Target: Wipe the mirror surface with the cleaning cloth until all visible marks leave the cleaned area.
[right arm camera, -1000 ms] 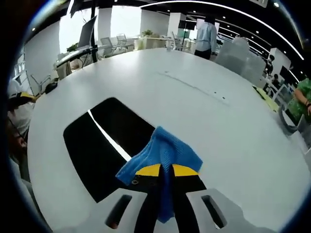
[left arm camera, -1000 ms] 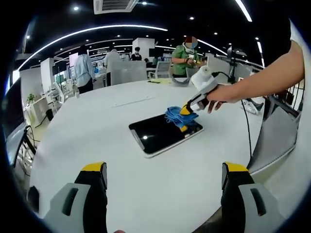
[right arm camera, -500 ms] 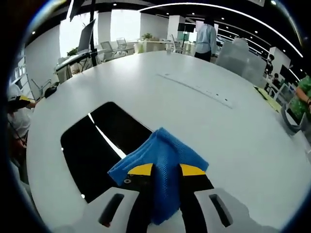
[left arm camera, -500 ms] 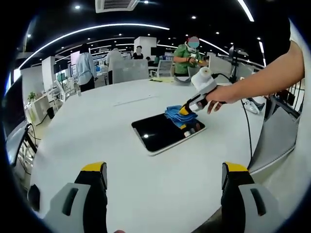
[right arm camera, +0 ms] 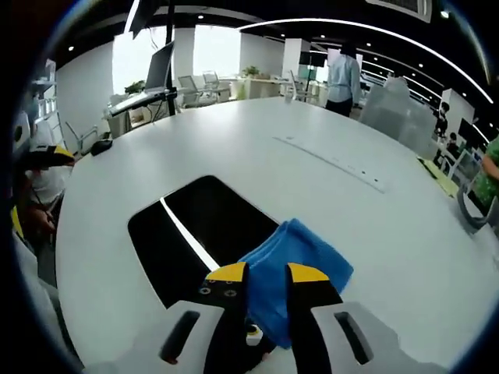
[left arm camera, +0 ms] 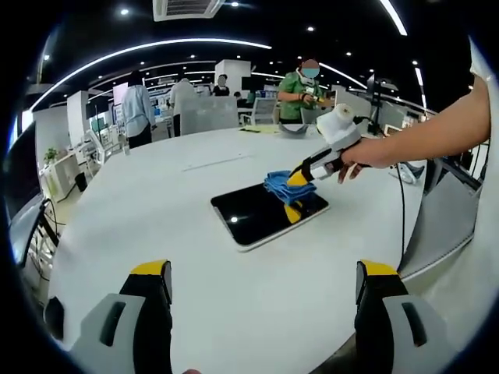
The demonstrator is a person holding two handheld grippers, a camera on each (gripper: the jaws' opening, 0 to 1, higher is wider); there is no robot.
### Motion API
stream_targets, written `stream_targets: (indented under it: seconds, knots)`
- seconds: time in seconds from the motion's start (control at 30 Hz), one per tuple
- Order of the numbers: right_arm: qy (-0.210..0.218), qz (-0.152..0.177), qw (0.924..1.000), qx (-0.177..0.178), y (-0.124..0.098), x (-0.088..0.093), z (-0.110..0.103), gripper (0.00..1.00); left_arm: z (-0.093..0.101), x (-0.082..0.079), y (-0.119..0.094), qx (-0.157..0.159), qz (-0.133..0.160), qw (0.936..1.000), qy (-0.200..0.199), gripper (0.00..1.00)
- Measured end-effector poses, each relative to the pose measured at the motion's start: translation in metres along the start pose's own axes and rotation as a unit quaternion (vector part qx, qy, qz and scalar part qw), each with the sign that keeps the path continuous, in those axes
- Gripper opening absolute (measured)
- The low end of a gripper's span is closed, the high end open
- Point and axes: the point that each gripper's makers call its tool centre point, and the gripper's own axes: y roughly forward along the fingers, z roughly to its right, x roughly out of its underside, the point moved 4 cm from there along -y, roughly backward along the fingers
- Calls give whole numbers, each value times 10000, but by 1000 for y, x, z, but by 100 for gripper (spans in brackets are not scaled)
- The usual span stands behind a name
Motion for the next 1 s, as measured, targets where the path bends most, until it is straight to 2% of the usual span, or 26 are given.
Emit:
stream_targets:
  seconds: [0.1,0.3,0.43,0.53,0.8,1.0]
  knots:
    - [-88,-136,9999,-21,1,4,-4,11,1,-1,0,7,11,10000,-2,99]
    - [-131,-308,9994,-91,8,11,-6,10,3,-2,-3,12,13,10000,35,99]
    - [-142,-322,9993,-94,8,10,-4,0,2,-1,-4,1,-12,10000,46,99]
    - [-66,-273,9996,-102,5,10,-4,0,1,0,-5,-21,-22,10000,49,99]
    - [-261,-99,9996,-84,-3,7,-6,0,2,-2,-2,1,-8,10000,46,99]
    - [-291,-206,9988,-343,-1,12,-18,0,4,-3,0,31,17,10000,44,99]
